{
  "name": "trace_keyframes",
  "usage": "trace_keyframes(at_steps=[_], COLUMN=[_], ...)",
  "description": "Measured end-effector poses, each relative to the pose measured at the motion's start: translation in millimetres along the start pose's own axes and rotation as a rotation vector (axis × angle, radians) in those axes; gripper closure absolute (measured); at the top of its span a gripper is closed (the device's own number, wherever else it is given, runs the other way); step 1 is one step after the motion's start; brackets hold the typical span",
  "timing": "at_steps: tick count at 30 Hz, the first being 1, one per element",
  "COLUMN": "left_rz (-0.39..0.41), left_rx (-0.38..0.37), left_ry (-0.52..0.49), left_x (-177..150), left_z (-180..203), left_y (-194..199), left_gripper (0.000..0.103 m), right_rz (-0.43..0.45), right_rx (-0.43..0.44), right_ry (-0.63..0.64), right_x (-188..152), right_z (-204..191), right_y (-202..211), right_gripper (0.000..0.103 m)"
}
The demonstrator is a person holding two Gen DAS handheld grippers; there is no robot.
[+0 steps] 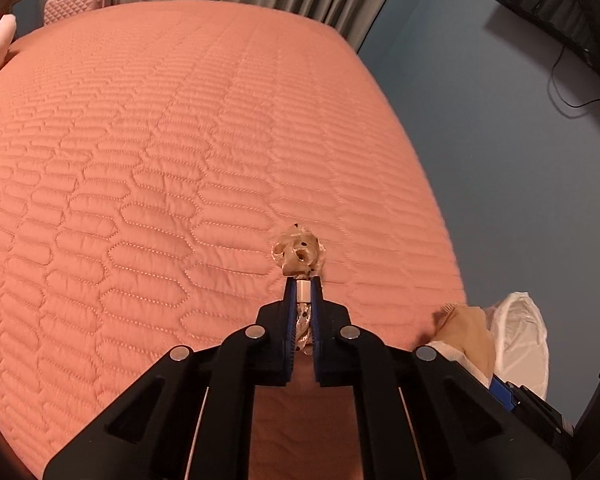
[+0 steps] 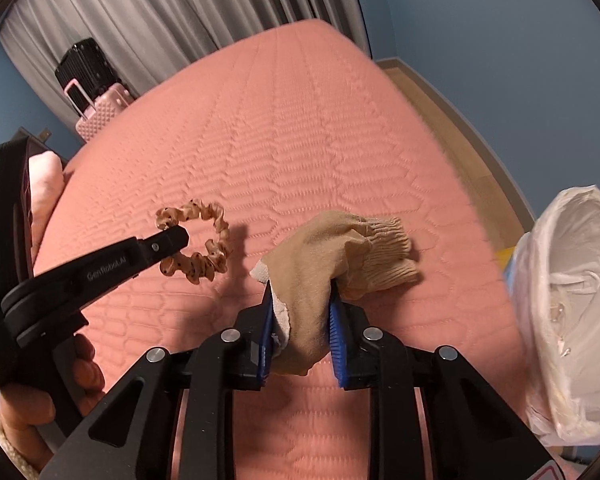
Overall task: Collect trash
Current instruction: 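Grasp the brown scrunchie with the left tool while the right tool grasps the tan glove, then carry scrunchie and glove to the wastebasket and open both tools inside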
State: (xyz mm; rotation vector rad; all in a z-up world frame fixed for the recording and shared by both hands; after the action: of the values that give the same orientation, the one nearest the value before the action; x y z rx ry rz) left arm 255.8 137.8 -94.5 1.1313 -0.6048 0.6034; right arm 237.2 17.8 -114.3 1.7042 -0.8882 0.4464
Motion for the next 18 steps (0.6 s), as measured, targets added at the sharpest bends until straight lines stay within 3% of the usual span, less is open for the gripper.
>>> trace_keyframes(at_steps=[9, 18], left_rz=[0.080, 0.142], left_rx=[-0.069, -0.146], left_ry=[-0.057, -0.140], left_x=[22.6, 20.0], left_z=[54.9, 133.0], left_y=[55.1, 94.5], left_gripper=[0.097, 0.097], right_rz=[0.118, 0.239], right_rx=[0.009, -0.008], right_ry=[-0.012, -0.041], right_x=[30.3, 56.5], right_z=[9.3, 39.3], right_y=[75.3, 152.0], right_gripper=[0.081, 0.081])
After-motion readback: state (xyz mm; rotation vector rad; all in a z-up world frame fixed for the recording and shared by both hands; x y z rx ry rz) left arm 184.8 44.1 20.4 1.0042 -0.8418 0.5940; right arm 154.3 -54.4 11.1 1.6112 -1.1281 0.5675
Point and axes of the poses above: each gripper's, at about its wrist camera, not at the fingertips, and y roughly against the way its jaws point, z to its right, x to its top, the point moved 5 cm from there along -y, roughly the way its jaws point, and after that the axes turned 15 degrees about z, right-handed, at the moved point
